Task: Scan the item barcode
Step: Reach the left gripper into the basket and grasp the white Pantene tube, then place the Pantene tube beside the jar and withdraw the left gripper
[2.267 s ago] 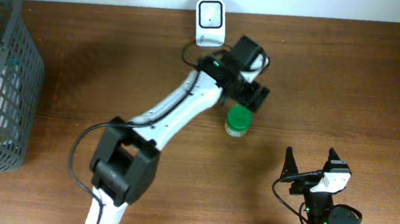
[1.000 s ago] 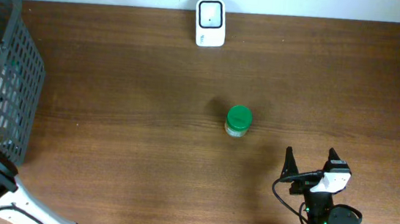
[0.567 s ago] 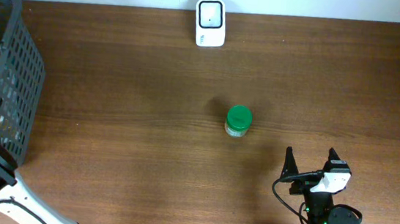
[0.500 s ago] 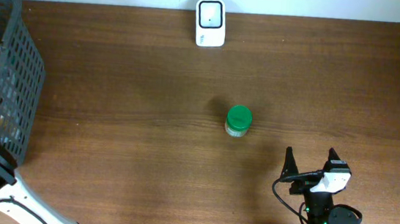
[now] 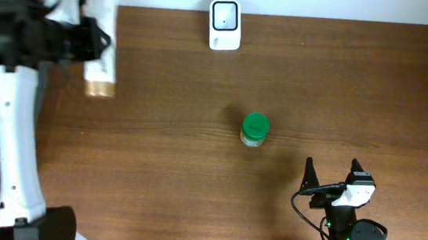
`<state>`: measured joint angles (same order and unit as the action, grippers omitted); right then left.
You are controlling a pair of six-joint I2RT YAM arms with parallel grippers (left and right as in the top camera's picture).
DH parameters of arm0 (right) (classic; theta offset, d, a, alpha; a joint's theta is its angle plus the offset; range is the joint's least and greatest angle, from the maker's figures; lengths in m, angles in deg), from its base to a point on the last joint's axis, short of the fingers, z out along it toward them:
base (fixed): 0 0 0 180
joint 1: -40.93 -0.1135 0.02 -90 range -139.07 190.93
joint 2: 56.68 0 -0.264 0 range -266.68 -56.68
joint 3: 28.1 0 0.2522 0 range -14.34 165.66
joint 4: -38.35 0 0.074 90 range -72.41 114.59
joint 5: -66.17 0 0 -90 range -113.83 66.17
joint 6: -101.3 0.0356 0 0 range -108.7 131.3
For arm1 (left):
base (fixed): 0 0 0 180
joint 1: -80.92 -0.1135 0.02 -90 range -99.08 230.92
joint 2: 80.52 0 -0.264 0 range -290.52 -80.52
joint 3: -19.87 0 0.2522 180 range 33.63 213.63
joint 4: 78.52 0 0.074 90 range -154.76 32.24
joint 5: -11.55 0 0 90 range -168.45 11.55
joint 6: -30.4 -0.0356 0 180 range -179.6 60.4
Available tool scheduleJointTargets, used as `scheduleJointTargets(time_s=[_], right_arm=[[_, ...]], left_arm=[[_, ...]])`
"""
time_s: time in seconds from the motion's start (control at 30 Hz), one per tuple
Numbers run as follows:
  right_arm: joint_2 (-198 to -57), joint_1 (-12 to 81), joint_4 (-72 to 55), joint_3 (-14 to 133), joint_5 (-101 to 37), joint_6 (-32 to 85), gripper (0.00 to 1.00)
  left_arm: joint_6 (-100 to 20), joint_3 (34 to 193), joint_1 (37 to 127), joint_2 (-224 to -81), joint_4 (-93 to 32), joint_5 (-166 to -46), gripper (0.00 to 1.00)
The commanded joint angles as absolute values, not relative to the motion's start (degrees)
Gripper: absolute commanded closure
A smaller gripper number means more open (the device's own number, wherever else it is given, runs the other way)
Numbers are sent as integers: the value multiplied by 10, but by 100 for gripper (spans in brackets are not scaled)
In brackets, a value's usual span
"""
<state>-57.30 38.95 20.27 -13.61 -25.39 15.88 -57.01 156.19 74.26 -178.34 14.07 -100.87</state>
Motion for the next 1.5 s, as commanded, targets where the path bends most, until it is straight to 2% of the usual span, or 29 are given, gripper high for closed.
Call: scheduleJointTargets(time_s=[0.0, 0.13, 0.53, 0.67, 0.77, 0.97, 1.03, 1.07, 1.1, 1.13, 1.3, 1.47], right_arm=[[-569, 387, 202, -140, -251, 161, 2], [-569, 387, 202, -140, -251, 161, 2], [-569, 387, 202, -140, -251, 161, 2], [-569, 387, 202, -140, -251, 161, 2], [-569, 387, 202, -140, -251, 161, 2], [-569, 387, 202, -140, -251, 161, 2], [-569, 387, 202, -140, -251, 161, 2], [-569, 387, 202, -140, -251, 161, 2], [-569, 387, 202, -140, -251, 161, 2], [-569, 387, 202, -140, -251, 161, 2], [-569, 387, 202, -140, -251, 161, 1], [-569, 387, 202, -140, -251, 161, 1]], left_arm=[[-578, 1444, 812, -1777, 103, -1012, 100], [-572, 1310, 859, -1777, 20, -1013, 100], [-487, 1075, 985, -1788, -152, -1016, 99], [-459, 1074, 1020, -1837, -166, -1017, 100], [-366, 1074, 1053, -1890, -205, -1016, 100], [-287, 1074, 1072, -1956, -280, -1016, 99], [-268, 1074, 1072, -1965, -283, -1016, 90], [-268, 1074, 1072, -1965, -283, -1017, 75], [-268, 1074, 1072, -1965, -283, -1017, 51], [-269, 1074, 1072, -1965, -283, -1021, 34], [-316, 1099, 1067, -1938, -267, -1037, 29], [-407, 1114, 1025, -1835, -236, -1026, 25]])
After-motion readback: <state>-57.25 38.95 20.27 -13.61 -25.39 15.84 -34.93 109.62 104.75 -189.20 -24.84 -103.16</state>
